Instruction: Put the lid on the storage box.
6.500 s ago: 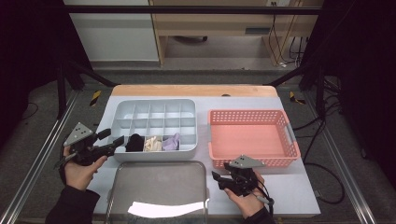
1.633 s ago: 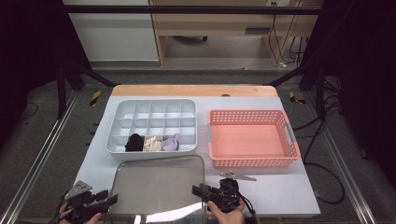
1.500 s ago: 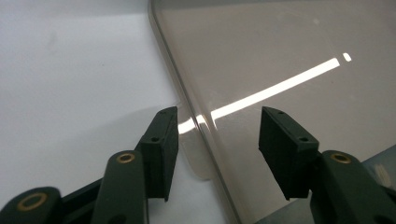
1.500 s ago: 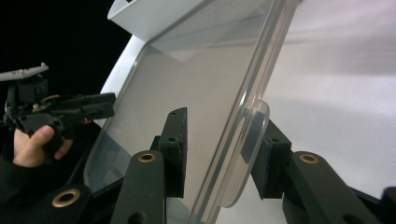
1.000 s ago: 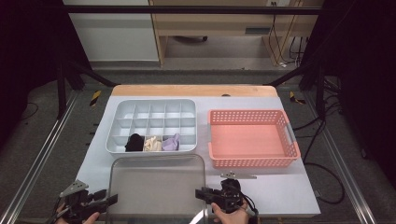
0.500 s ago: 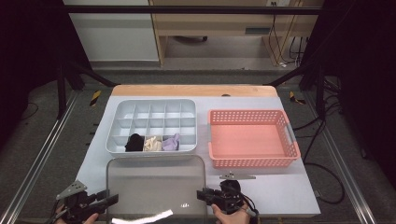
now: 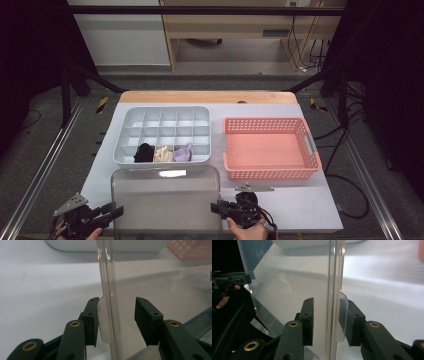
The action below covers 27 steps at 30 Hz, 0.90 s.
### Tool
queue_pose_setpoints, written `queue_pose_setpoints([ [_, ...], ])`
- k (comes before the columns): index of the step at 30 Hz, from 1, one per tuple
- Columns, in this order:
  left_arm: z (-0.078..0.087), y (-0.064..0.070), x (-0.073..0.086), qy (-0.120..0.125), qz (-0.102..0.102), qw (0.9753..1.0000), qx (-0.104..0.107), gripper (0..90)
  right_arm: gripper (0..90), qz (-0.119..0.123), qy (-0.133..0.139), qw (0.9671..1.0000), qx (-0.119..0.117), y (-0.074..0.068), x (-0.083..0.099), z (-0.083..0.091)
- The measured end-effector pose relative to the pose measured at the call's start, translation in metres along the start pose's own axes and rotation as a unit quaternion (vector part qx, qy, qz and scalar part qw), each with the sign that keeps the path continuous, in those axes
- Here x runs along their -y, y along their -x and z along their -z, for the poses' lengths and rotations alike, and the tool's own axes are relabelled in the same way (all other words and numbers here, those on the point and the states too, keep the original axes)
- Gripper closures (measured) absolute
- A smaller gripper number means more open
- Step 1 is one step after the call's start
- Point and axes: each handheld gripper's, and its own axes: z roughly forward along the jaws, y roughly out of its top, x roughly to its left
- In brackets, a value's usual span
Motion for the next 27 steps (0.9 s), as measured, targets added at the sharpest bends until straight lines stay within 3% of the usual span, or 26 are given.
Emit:
queue_pose_setpoints([
  [8,0.010,0.004,-0.021,0.031,-0.007,0.9995,0.005,56.5,64.9,0.009,0.024,0.9997,-0.006,-0.006,-0.013,0.010],
  [15,0.014,0.007,-0.038,0.054,-0.016,0.9984,0.004,57.5,63.2,0.035,0.046,0.9983,0.004,-0.013,-0.029,0.016],
  [27,0.022,0.008,-0.070,0.102,-0.027,0.9944,-0.005,57.6,61.2,0.072,0.077,0.9942,0.019,-0.026,-0.064,0.021],
])
